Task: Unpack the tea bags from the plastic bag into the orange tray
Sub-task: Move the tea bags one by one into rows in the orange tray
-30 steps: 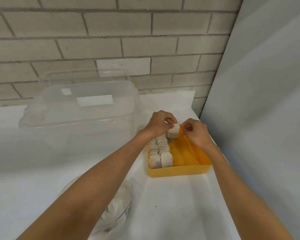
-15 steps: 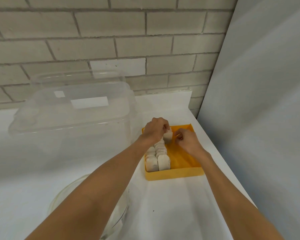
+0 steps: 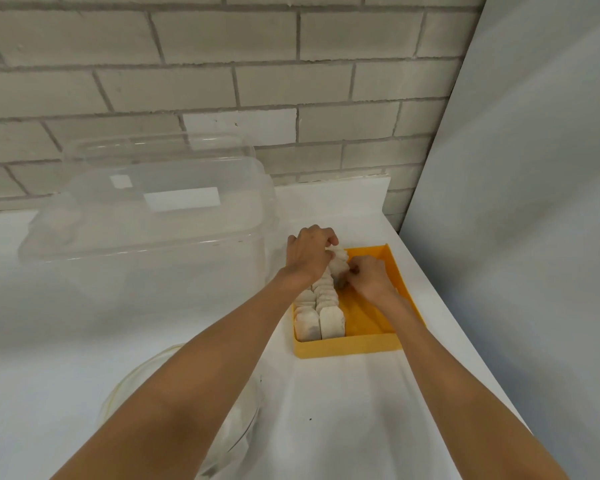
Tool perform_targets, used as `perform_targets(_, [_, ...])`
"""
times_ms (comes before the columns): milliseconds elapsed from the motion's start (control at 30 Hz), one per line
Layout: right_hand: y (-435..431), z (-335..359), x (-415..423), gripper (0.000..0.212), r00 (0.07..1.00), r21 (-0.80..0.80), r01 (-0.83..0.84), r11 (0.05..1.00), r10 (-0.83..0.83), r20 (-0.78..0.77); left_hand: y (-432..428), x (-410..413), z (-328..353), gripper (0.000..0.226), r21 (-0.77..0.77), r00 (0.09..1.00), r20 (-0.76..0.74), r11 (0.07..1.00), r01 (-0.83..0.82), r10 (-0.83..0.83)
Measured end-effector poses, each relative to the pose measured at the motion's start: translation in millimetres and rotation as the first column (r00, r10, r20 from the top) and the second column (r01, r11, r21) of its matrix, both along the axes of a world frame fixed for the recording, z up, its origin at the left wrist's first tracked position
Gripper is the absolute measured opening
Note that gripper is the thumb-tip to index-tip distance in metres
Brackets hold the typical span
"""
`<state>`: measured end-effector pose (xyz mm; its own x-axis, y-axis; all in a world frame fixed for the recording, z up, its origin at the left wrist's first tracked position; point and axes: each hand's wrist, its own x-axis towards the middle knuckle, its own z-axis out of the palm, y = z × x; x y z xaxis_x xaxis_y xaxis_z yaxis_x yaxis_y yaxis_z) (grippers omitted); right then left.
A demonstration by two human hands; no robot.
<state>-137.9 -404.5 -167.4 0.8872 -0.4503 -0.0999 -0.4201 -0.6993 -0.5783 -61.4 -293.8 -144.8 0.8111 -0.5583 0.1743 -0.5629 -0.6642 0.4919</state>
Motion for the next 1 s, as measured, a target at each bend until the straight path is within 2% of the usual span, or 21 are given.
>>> perform_targets(200, [2.9, -1.2, -4.2, 0.014, 0.997, 0.056, 0.046, 0.997, -0.049, 0.066, 12.8, -2.1, 3.0, 0.027, -0.021, 0.998, -0.032, 0.999, -0.049, 0.048])
perform_targets(400, [2.1, 1.2, -10.7, 0.029, 0.991, 0.09, 0.087, 0.992, -0.095, 0.092, 24.6, -9.5, 15.6, 0.028, -0.096, 0.997, -0.08, 0.995, -0.027, 0.02])
perform_targets(533, [0.4, 10.0, -14.7, 0.022, 0.986, 0.054, 0.085, 0.995, -0.092, 0.142, 29.7, -20.9, 27.3, 0.029, -0.158, 0.997, -0.078, 0.987, 0.014, -0.027])
perform_targets(633, [4.4, 23.6, -17.8, 0.017, 0.977, 0.016, 0.047, 0.999, -0.05, 0.206, 37.3, -29.7, 37.5, 0.029, -0.204, 0.993, -0.1, 0.978, 0.044, -0.066])
perform_targets(800, [30.0, 59.2, -29.9, 0.021, 0.95, -0.022, -0.034, 0.999, 0.039, 0.31, 71.9, -54.2, 59.2, 0.029, -0.289, 0.981, -0.115, 0.95, 0.117, -0.155])
perform_targets(1000, [87.9, 81.2, -53.3, 0.016, 0.916, 0.044, -0.247, 0.968, 0.219, 0.336, 151.4, -86.7, 67.3, 0.026, -0.374, 0.969, -0.211, 0.927, 0.042, -0.128])
